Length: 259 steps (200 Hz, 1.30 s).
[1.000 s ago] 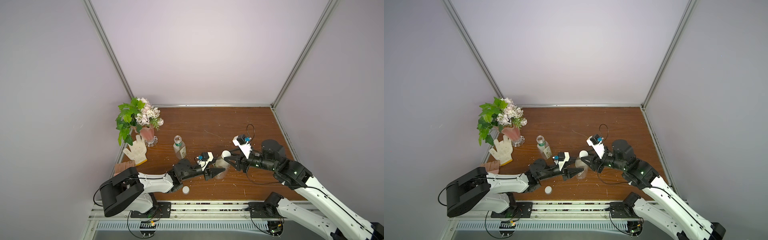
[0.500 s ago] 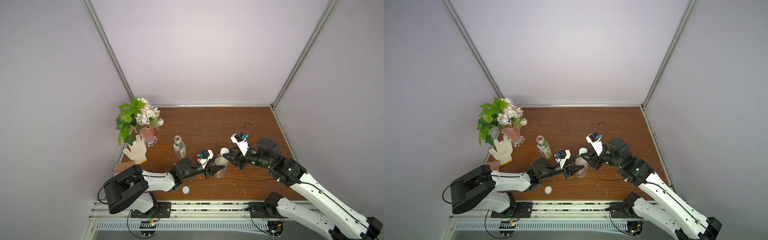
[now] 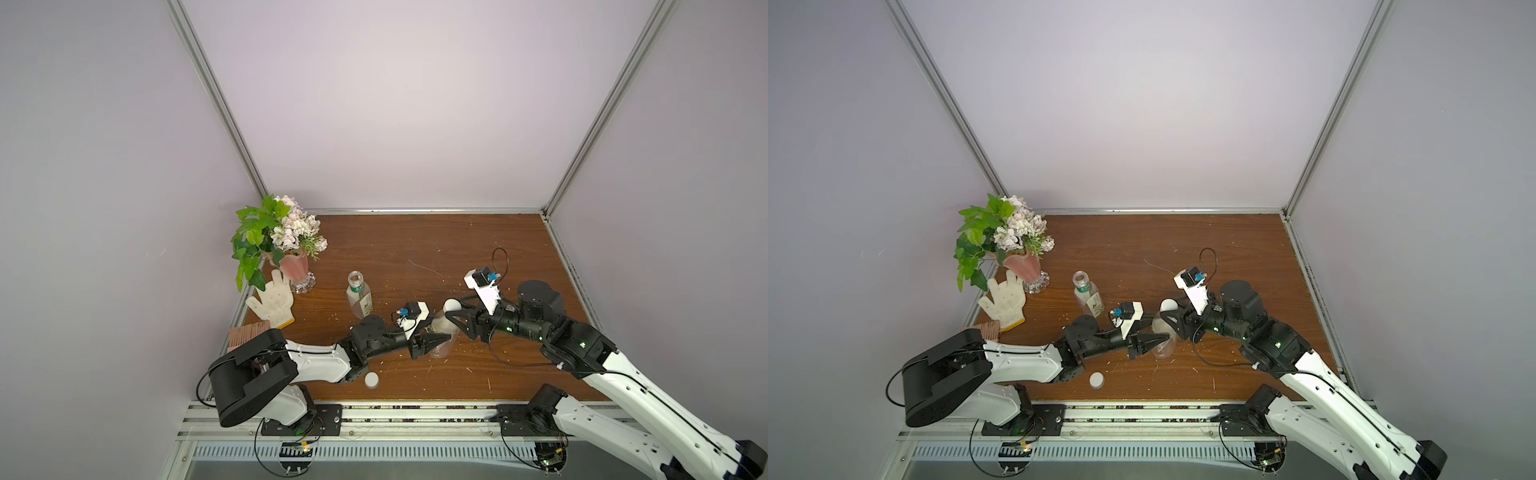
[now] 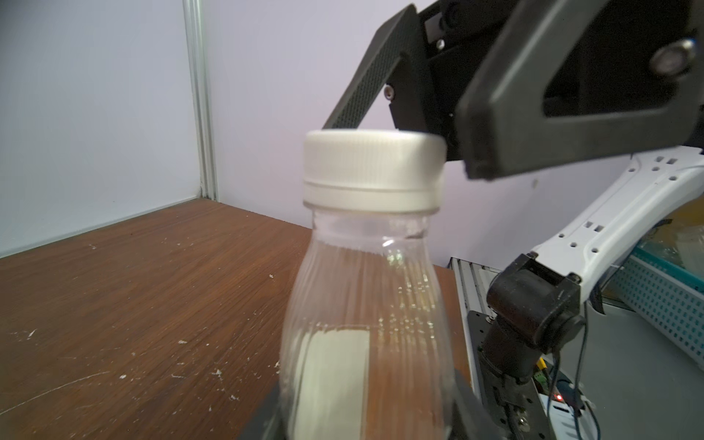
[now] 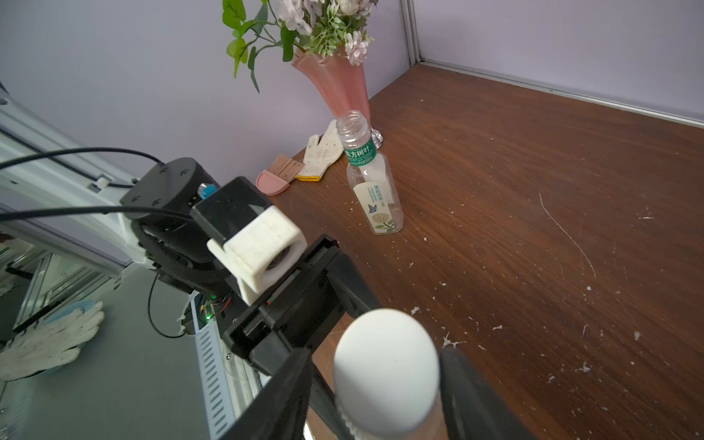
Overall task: Screw on the bottle caps
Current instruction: Screw the bottle cap onto the plastic bottle.
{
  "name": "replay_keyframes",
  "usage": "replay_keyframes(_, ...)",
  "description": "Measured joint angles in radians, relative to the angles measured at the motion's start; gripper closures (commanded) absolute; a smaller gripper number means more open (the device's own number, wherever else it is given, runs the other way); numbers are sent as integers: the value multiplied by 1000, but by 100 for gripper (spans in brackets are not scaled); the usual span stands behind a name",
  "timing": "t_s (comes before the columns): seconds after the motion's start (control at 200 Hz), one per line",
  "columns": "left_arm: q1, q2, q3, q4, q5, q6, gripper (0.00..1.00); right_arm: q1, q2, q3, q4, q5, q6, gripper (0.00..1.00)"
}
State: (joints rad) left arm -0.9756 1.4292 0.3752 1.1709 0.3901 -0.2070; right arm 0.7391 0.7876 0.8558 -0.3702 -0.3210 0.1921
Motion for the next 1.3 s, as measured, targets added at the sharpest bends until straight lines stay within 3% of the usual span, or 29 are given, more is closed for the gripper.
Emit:
replay_keyframes(0.205, 0, 0, 0, 0, 35, 0, 52, 0, 2, 0, 0, -19, -10, 50)
replay_keyframes(0.51, 0, 0, 0, -7, 31, -8, 52, -1, 19, 0, 4, -7, -8, 77)
replay_keyframes(0.696, -5, 1, 5, -26, -47, -11, 53, 14, 51, -2, 37, 97, 76, 91)
replay_keyframes(0.906, -29, 13, 24, -46, -166, -5, 53, 76, 44, -24, 70, 291, 206, 94)
replay_keyframes(1.061, -34, 14, 35, -61, -211, 10, 53, 91, 51, -12, 54, 362, 238, 86)
replay_keyframes(1.206, -34, 14, 35, -60, -215, 28, 52, 90, 58, 14, 21, 351, 205, 48)
replay_keyframes(1.296, -34, 13, 35, -52, -190, 36, 52, 74, 48, 19, 6, 299, 166, 36)
